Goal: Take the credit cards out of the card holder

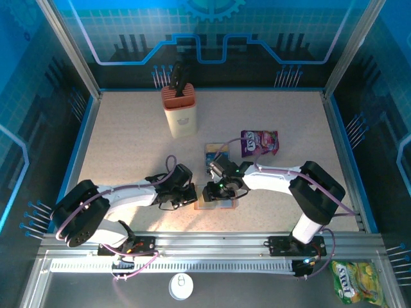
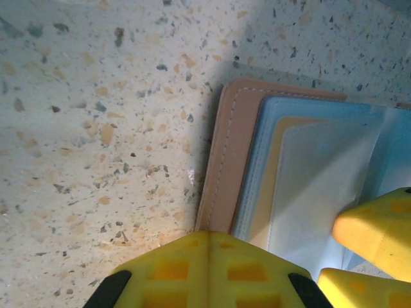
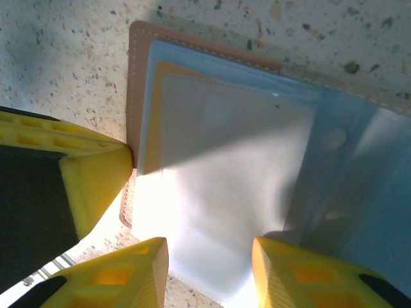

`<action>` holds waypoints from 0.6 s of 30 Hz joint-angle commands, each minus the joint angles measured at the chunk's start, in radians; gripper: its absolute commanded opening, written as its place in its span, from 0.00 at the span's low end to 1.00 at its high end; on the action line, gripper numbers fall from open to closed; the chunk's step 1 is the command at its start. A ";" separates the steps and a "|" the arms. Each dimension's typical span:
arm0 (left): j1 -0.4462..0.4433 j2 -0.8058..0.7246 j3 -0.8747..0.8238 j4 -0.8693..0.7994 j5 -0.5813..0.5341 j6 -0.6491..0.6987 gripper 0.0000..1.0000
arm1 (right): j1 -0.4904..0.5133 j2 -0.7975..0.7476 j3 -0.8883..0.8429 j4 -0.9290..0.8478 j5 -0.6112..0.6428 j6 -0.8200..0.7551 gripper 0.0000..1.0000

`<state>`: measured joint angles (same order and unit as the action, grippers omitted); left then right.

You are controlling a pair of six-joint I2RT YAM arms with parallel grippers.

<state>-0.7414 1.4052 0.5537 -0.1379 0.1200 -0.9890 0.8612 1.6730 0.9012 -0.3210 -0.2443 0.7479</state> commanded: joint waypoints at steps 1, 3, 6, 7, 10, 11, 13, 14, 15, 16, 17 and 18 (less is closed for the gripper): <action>0.003 -0.021 -0.004 -0.069 -0.022 -0.002 0.00 | -0.015 -0.015 -0.016 -0.001 -0.019 -0.016 0.39; 0.003 -0.039 0.004 -0.074 -0.021 -0.003 0.00 | -0.019 -0.012 -0.016 0.020 -0.041 -0.015 0.39; 0.003 -0.072 0.021 -0.095 -0.031 -0.004 0.00 | -0.024 -0.009 -0.047 0.034 -0.047 -0.012 0.39; 0.002 -0.080 0.027 -0.101 -0.031 -0.002 0.01 | -0.027 -0.009 -0.053 0.036 -0.049 -0.012 0.39; 0.002 -0.096 0.038 -0.094 -0.017 -0.006 0.07 | -0.031 -0.009 -0.062 0.045 -0.054 -0.010 0.38; 0.003 -0.098 0.038 -0.083 -0.012 -0.009 0.09 | -0.032 -0.007 -0.065 0.048 -0.057 -0.011 0.38; 0.003 -0.098 0.034 -0.054 0.001 -0.023 0.11 | -0.033 -0.004 -0.065 0.047 -0.059 -0.017 0.38; 0.004 -0.096 0.032 -0.038 0.009 -0.029 0.14 | -0.035 -0.004 -0.065 0.046 -0.061 -0.019 0.38; 0.002 -0.091 0.030 -0.013 0.019 -0.037 0.16 | -0.036 -0.005 -0.065 0.042 -0.061 -0.022 0.38; 0.003 -0.084 0.028 0.008 0.030 -0.044 0.18 | -0.037 -0.007 -0.066 0.040 -0.060 -0.024 0.38; 0.002 -0.075 0.028 0.025 0.037 -0.050 0.18 | -0.037 -0.010 -0.067 0.041 -0.060 -0.025 0.38; 0.002 -0.065 0.029 0.042 0.044 -0.055 0.19 | -0.040 -0.013 -0.071 0.042 -0.059 -0.025 0.38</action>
<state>-0.7414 1.3262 0.5663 -0.1577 0.1261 -1.0199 0.8341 1.6718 0.8543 -0.2596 -0.2935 0.7383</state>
